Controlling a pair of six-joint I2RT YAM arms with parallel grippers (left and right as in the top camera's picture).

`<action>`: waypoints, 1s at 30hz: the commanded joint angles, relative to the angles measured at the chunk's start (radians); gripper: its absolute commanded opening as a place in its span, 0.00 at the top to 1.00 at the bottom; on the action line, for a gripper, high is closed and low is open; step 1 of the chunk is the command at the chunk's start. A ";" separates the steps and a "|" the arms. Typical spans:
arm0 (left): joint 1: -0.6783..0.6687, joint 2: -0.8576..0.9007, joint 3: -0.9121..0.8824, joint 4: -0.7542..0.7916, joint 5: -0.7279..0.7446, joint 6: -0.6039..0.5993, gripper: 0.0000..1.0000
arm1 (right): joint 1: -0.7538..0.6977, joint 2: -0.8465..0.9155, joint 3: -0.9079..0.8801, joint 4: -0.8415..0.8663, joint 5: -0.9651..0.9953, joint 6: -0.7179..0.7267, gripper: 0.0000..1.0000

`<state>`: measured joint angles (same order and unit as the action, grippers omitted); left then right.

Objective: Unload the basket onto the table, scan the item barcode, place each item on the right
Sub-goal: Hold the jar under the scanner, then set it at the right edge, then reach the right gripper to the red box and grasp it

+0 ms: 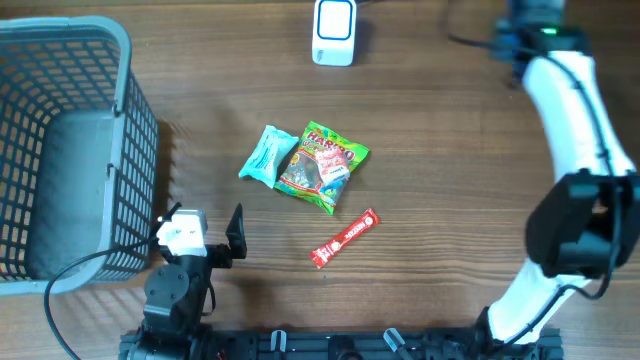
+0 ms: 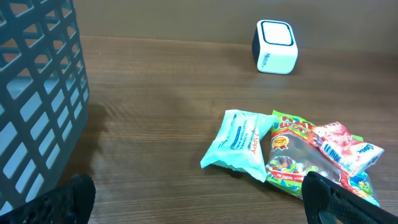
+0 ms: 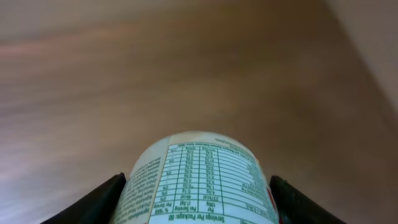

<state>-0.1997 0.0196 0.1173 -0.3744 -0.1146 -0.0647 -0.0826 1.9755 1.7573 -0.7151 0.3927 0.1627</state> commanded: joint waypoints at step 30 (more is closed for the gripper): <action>0.006 -0.005 -0.003 0.003 -0.013 0.016 0.00 | 0.280 -0.046 0.111 -0.499 -0.731 0.183 0.01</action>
<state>-0.1997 0.0196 0.1173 -0.3744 -0.1146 -0.0647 0.0341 1.8679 1.9293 -1.2083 -0.3073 0.3912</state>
